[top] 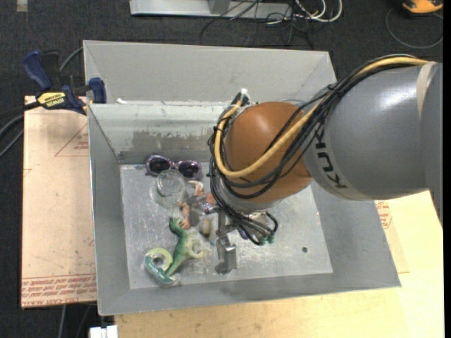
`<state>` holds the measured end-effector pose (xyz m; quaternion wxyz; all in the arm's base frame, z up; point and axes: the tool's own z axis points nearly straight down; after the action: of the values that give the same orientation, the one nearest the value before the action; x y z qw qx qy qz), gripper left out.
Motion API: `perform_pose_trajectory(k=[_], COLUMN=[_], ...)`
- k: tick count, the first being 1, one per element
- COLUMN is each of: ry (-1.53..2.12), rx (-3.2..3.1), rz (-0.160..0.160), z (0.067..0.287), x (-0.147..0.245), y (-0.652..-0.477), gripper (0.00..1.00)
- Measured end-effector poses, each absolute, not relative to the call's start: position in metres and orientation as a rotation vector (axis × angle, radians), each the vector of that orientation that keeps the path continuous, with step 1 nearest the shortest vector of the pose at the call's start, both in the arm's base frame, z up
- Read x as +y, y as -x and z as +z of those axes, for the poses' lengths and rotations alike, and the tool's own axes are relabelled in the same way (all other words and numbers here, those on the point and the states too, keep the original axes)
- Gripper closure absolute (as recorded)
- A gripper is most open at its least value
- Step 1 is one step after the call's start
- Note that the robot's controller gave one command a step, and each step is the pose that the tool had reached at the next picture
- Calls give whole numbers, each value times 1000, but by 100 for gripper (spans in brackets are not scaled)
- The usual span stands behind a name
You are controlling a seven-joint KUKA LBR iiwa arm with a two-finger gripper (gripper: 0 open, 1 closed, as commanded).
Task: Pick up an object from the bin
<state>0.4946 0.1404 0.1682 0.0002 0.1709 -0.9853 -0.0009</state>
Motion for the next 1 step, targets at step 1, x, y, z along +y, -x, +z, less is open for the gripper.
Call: perform_pose_trajectory(k=[1], ry=[-593], rx=[-3077], rz=[-3], z=[118], x=[132], y=[-507], gripper=[0])
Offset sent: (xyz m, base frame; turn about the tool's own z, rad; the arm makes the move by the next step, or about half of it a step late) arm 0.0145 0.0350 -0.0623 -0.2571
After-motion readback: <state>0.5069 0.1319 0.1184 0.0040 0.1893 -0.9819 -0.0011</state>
